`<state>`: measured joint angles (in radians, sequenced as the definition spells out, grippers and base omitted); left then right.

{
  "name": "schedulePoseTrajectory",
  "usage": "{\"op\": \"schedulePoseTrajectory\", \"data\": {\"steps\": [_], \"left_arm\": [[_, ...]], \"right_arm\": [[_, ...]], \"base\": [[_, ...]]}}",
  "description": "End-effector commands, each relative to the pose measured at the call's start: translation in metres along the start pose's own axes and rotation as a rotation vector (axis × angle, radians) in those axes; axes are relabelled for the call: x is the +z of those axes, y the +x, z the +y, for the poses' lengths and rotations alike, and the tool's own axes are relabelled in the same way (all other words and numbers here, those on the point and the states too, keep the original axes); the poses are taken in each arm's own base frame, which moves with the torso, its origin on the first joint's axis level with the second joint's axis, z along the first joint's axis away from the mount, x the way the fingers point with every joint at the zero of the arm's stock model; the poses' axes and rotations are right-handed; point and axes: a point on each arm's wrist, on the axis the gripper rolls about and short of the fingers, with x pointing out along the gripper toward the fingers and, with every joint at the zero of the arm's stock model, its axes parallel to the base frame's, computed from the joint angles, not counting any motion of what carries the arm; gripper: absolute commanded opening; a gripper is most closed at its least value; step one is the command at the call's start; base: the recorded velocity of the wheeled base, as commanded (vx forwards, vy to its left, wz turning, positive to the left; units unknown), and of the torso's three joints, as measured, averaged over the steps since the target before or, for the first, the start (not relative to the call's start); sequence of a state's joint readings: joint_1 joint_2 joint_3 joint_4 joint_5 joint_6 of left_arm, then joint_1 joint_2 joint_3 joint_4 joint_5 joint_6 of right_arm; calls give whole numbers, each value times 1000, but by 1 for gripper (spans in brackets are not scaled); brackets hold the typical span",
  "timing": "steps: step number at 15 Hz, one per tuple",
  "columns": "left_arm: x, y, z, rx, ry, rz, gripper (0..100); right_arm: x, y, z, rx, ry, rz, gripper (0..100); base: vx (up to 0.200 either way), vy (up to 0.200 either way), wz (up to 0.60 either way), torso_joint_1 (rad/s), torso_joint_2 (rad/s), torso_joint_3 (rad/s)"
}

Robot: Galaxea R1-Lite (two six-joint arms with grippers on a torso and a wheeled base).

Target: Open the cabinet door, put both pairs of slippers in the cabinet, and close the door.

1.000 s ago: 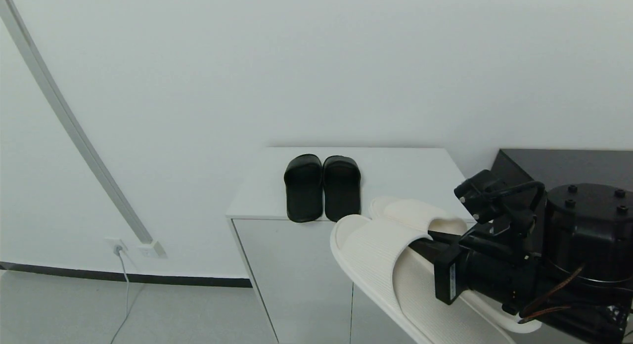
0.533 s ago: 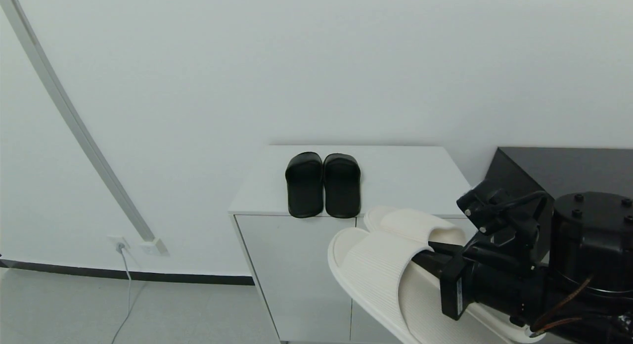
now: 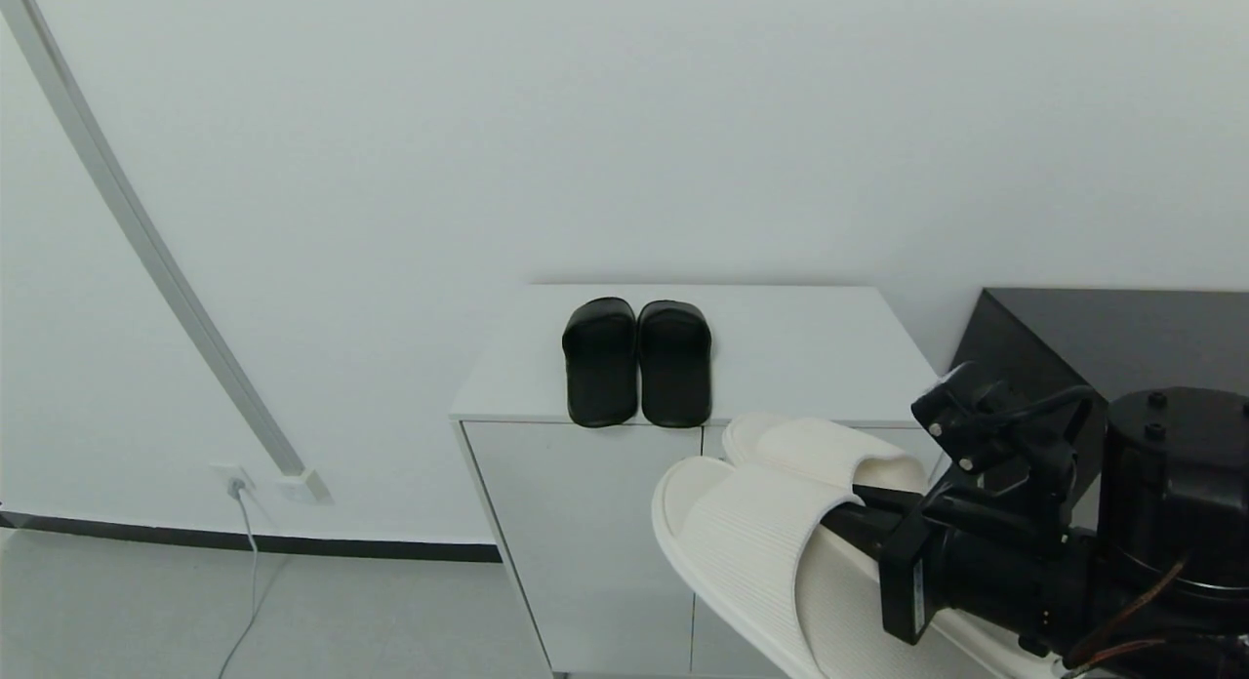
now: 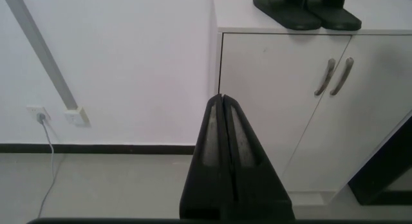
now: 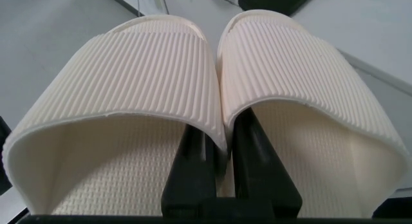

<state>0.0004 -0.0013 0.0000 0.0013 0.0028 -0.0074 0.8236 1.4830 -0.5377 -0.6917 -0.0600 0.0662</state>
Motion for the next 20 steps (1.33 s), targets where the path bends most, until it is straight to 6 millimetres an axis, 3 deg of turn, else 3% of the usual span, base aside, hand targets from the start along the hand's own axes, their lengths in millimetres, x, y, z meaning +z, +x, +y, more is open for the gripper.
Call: {"op": "schedulePoseTrajectory", "data": {"steps": [1, 13, 14, 20], "left_arm": [[0, 0, 0, 1, 0, 2, 0], [0, 0, 0, 0, 1, 2, 0], [0, 0, 0, 0, 1, 2, 100], [0, 0, 0, 1, 1, 2, 100]], "right_arm": [[-1, -1, 1, 14, -1, 3, 0], [-6, -3, 4, 32, -7, 18, 0], [-7, -4, 5, 35, -8, 20, 0], [-8, -7, 4, 35, -30, 18, 0]], "base": [[0, 0, 0, -144, 330, 188], [0, 0, 0, -207, 494, 284], [0, 0, 0, -207, 530, 330], [0, 0, 0, -186, 505, 321]]}}
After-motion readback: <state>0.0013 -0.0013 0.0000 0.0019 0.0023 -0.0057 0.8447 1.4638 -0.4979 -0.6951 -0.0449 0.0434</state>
